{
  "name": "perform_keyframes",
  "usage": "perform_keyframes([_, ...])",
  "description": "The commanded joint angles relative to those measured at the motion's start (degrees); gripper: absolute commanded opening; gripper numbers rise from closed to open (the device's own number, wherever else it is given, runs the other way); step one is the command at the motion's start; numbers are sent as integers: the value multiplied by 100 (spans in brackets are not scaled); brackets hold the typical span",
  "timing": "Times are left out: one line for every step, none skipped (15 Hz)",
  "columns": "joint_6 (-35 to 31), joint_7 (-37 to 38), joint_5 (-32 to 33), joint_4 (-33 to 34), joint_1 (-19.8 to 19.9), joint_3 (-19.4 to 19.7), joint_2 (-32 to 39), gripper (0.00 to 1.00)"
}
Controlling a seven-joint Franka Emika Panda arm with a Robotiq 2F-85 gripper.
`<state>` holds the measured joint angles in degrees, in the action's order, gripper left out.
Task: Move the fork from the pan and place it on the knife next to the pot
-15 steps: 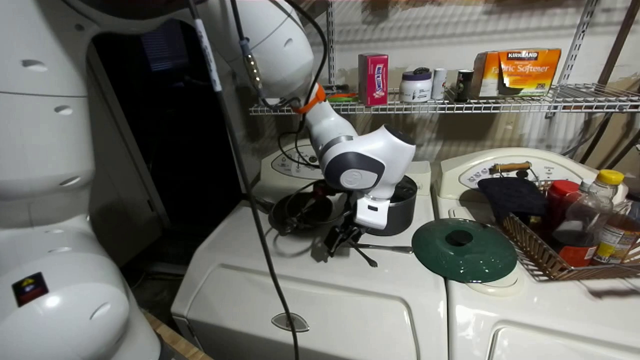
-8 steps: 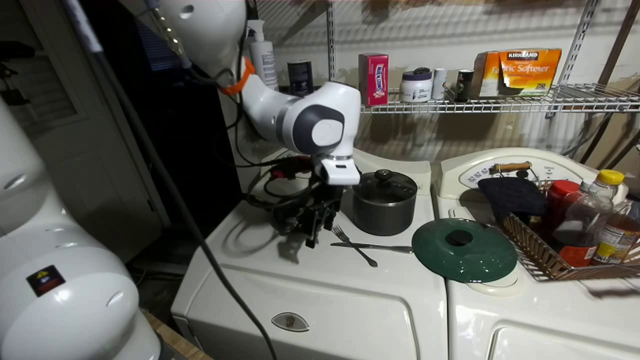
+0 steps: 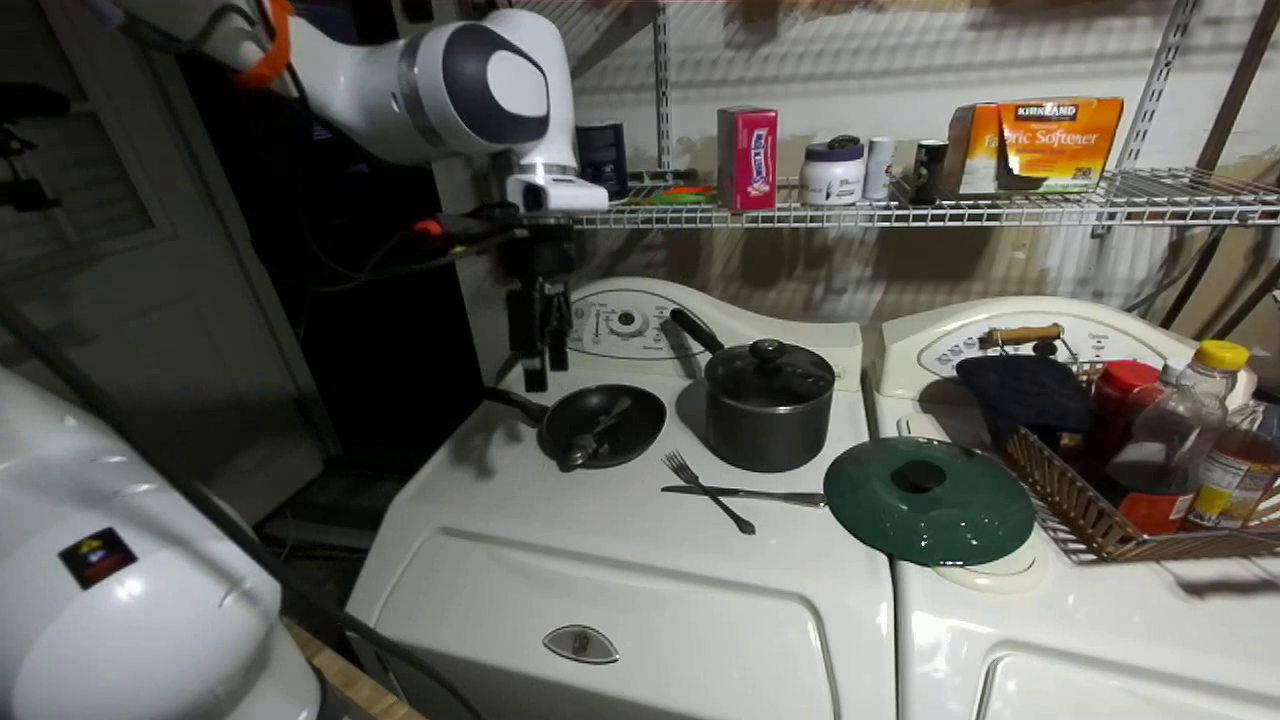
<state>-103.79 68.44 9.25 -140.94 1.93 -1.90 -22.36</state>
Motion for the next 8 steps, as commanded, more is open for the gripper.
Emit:
perform_keyframes([709, -695, 277, 323, -100, -354, -402, 100])
perform_keyframes([397, -371, 46, 146, 27, -316, -279, 100])
perform_keyframes([528, -489, 81, 216, 2, -390, -370, 100])
perform_keyframes([582, -558, 96, 253, -6, -428, -423, 100])
perform_keyframes([593, -602, 105, 259, -6, -437, -445, 100])
perform_keyframes([595, -624, 112, 259, -5, -434, -442, 100])
perform_keyframes([595, -632, 116, 259, -4, -430, -433, 100])
perform_keyframes([595, -635, 118, 259, -5, -430, -428, 100])
